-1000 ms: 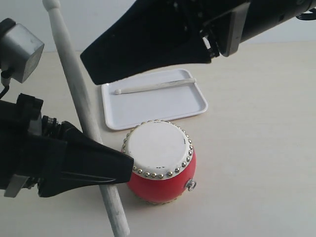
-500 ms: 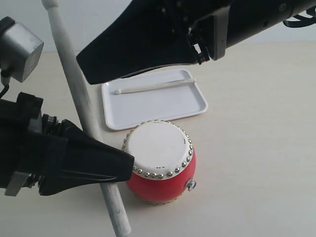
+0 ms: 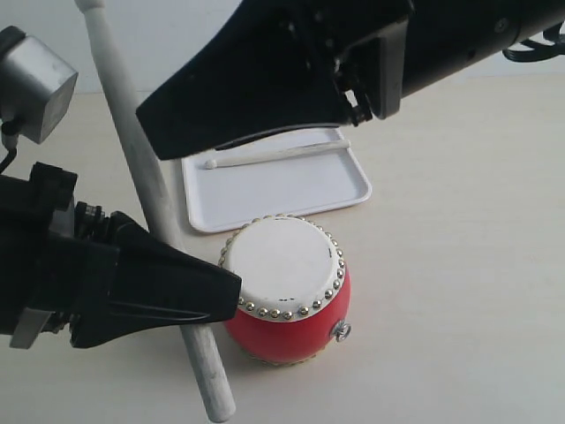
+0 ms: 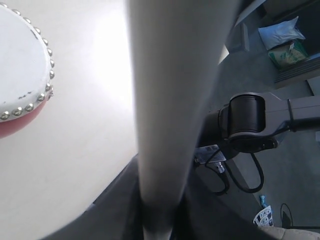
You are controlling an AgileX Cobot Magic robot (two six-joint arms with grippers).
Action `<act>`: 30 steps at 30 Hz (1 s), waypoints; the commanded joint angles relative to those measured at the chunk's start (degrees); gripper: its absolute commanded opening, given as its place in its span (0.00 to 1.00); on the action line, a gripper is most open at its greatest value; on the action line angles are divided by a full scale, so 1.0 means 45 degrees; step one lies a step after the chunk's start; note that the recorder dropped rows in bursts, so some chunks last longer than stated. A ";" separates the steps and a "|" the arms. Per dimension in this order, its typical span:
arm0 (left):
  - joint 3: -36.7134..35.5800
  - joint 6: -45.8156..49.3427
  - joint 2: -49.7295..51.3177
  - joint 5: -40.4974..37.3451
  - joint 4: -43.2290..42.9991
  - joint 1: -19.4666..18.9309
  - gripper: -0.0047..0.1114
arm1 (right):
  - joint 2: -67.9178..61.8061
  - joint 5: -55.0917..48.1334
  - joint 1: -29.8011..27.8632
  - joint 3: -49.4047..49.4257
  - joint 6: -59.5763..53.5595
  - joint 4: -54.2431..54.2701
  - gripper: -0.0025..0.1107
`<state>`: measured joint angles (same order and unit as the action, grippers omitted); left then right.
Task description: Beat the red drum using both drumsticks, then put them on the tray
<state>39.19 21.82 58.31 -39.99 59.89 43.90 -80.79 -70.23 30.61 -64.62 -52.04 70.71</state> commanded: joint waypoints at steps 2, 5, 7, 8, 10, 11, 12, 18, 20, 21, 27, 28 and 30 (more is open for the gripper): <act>0.0075 0.0107 -0.0069 0.0090 0.0163 0.0017 0.04 | -0.0014 0.0060 0.0016 0.0855 -0.0529 0.0503 0.71; 0.0075 0.0107 -0.0069 0.0090 0.0163 0.0017 0.04 | -0.0014 0.0060 0.0016 0.1150 -0.0755 0.1048 0.70; 0.0075 0.0107 -0.0069 0.0111 0.0163 0.0017 0.04 | -0.0014 0.0060 0.0016 0.1204 -0.0755 0.1275 0.67; 0.0075 0.0107 -0.0069 0.0147 0.0171 0.0017 0.04 | -0.0014 0.0060 0.0016 0.1204 -0.0755 0.1299 0.65; 0.0075 0.0107 -0.0069 0.0185 0.0223 0.0017 0.04 | -0.0014 0.0060 0.0016 0.1204 -0.0914 0.1507 0.61; 0.0075 0.0107 -0.0069 0.0194 0.0260 0.0017 0.04 | -0.0014 0.0060 0.0016 0.1204 -0.1059 0.1709 0.58; 0.0075 0.0107 -0.0069 0.0194 0.0278 0.0017 0.04 | -0.0014 0.0060 0.0016 0.1204 -0.1209 0.1975 0.56; 0.0075 0.0107 -0.0069 0.0194 0.0309 0.0017 0.04 | -0.0014 0.0060 0.0016 0.1204 -0.1395 0.2062 0.56; 0.0075 0.0107 -0.0069 0.0194 0.0342 0.0017 0.04 | -0.0014 0.0060 0.0016 0.1204 -0.1395 0.1786 0.56; 0.0075 0.0107 -0.0069 0.0194 0.0371 0.0017 0.04 | -0.0014 0.0220 0.0016 0.1204 -0.1395 0.1666 0.56; 0.0075 0.0107 -0.0069 0.0194 0.0455 0.0017 0.04 | -0.0014 0.0446 0.0016 0.1204 -0.1395 0.1803 0.56; 0.0075 0.0107 -0.0069 0.0194 0.0455 0.0017 0.04 | -0.0014 0.0446 0.0016 0.1204 -0.1441 0.1803 0.56; 0.0075 0.0107 -0.0069 0.0194 0.0455 0.0017 0.04 | -0.0045 0.0469 0.0016 0.1204 -0.1566 0.1803 0.56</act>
<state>39.19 22.06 58.31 -39.54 60.89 43.90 -80.79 -68.55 30.61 -59.42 -57.74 78.22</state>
